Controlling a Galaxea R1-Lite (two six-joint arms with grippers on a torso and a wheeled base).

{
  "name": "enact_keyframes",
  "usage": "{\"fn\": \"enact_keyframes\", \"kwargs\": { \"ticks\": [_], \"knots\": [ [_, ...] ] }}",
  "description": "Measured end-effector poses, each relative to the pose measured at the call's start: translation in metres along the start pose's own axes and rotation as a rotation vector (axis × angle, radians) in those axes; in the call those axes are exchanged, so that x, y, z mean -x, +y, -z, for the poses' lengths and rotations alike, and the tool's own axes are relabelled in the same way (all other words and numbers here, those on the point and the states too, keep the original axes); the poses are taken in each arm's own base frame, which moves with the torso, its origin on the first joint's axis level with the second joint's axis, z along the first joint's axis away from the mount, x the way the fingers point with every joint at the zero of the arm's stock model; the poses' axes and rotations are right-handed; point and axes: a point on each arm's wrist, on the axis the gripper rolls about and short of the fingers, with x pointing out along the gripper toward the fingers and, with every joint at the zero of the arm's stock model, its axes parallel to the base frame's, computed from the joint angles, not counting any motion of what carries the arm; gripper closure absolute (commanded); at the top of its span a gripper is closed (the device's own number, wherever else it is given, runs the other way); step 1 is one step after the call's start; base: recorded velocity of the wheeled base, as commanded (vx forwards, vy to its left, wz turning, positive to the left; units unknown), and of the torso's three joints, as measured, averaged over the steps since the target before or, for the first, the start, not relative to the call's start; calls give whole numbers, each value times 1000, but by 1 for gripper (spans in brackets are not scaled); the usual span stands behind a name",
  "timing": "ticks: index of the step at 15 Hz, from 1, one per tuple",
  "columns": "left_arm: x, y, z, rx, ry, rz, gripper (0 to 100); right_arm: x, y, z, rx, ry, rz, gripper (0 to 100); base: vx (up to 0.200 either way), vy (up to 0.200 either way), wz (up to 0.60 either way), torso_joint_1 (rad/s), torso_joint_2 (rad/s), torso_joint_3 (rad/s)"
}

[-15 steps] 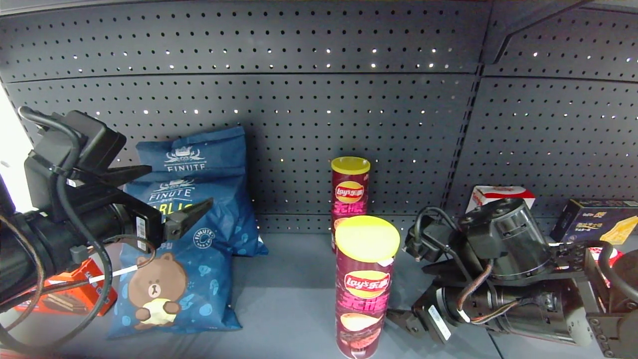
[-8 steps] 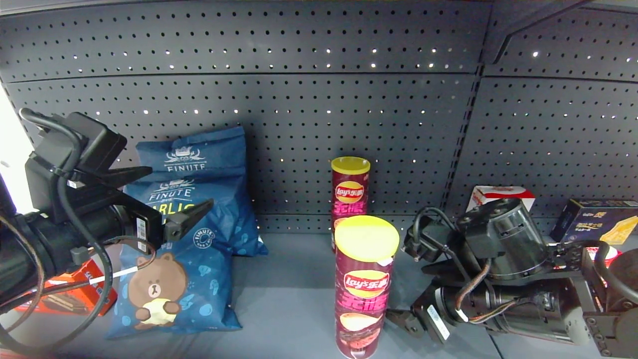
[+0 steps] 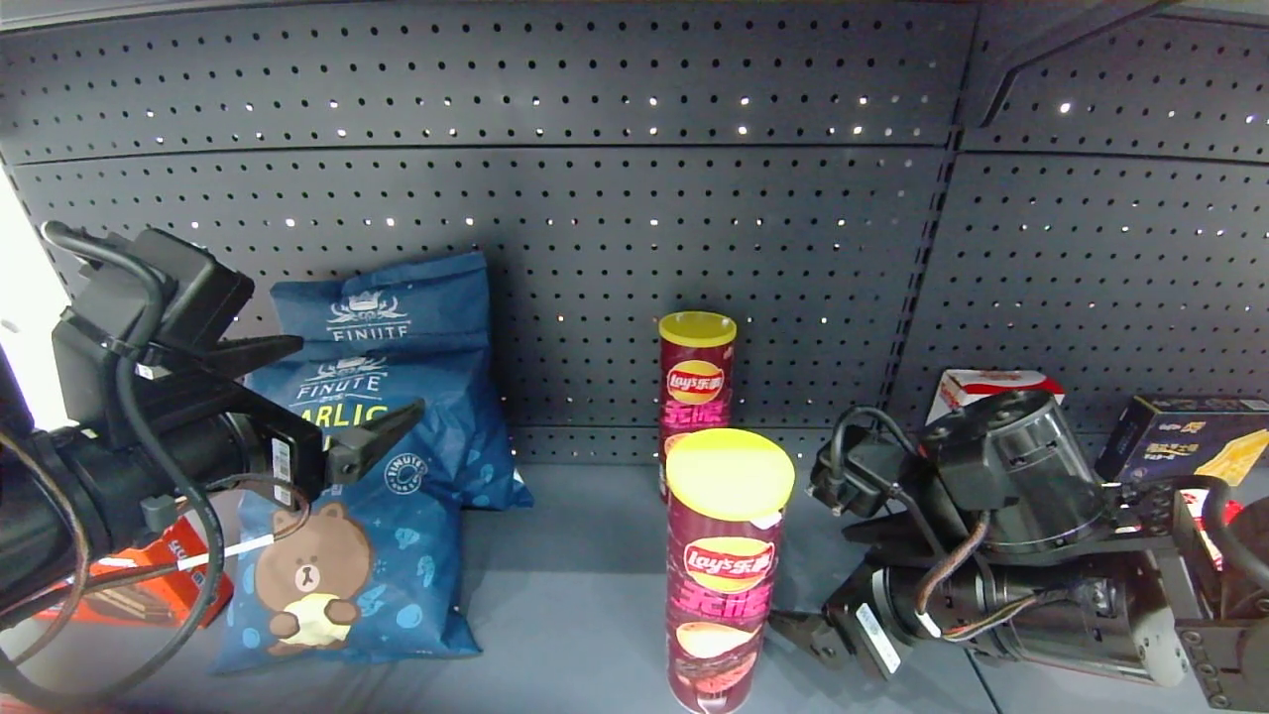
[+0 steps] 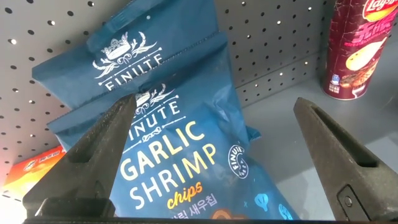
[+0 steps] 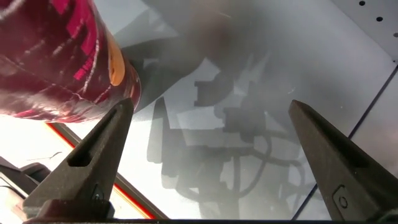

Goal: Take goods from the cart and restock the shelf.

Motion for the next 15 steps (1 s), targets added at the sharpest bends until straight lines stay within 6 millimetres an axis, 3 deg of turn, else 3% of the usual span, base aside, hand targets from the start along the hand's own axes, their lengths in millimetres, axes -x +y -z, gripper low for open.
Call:
{"fn": "enact_keyframes", "kwargs": {
  "ticks": [11,15],
  "knots": [
    [1,1,0,1,1,-4,0,-2,0,-4,-3,-7,1,0,0,0,0,0,0,0],
    [6,0,3,1,1,-9,0,24,-11,-5,-53,-74,39,0,0,0,0,0,0,0]
  ]
}}
